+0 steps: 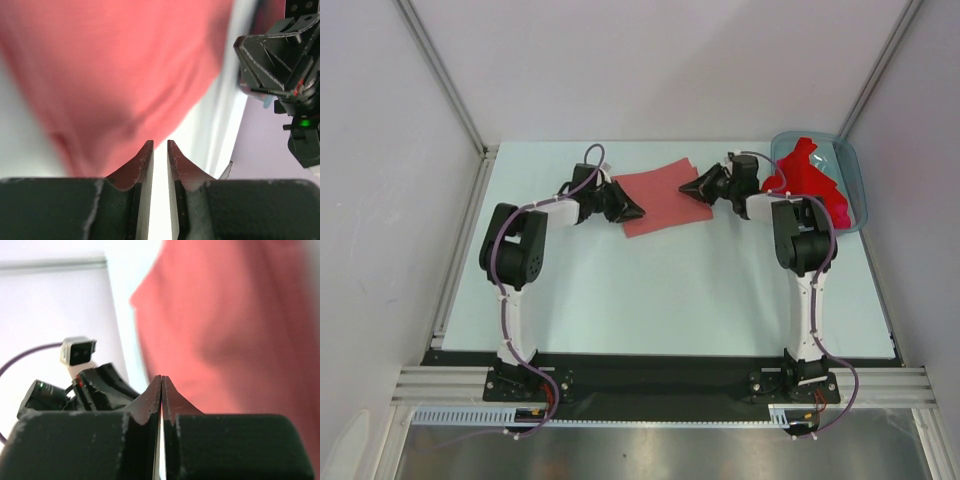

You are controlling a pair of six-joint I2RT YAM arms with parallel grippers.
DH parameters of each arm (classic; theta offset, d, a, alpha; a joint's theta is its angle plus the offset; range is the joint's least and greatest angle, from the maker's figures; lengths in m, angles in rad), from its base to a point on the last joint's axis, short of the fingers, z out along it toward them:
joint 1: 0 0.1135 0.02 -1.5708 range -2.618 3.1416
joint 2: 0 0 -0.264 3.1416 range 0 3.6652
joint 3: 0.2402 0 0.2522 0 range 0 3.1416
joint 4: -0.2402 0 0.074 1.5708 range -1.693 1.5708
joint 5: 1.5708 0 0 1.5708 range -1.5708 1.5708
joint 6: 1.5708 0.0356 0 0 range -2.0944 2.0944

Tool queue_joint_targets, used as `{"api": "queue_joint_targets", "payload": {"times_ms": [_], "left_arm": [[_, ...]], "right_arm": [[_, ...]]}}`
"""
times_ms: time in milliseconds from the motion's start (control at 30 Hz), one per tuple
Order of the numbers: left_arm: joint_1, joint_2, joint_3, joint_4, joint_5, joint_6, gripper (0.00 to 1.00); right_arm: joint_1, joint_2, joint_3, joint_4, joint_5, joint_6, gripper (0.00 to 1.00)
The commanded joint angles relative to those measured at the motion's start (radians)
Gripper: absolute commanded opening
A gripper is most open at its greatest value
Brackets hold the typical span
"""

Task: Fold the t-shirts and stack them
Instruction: Fold the tshirt

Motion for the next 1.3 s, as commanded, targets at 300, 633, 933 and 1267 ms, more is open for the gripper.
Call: {"api": "queue_joint_targets", "payload": {"times_ms": [300,633,933,1267], "left_arm": [[-0.038,0.079,-0.035,0.032,-0.027,-0.085,0.17],[-0.035,0.003,-0.046,-0.137,-0.088,0.085,0.17],[0.044,-0.001,0.136,-0.071,0.001,0.085,0.39],[0.143,0.292,0.368,0.248,0.160,-0.171,0.36]], "right_arm": [[0.120,-0.008,-0.112,0.216,0.024,0.084,0.03],[-0.021,-0.044,-0.195,0.138,0.012,-0.065,0.04],[0.016,0.001,0.078,0.096,0.047,-0.041,0.18],[0.088,0.315,0.569,0.001,0.148,0.033,0.20]]}}
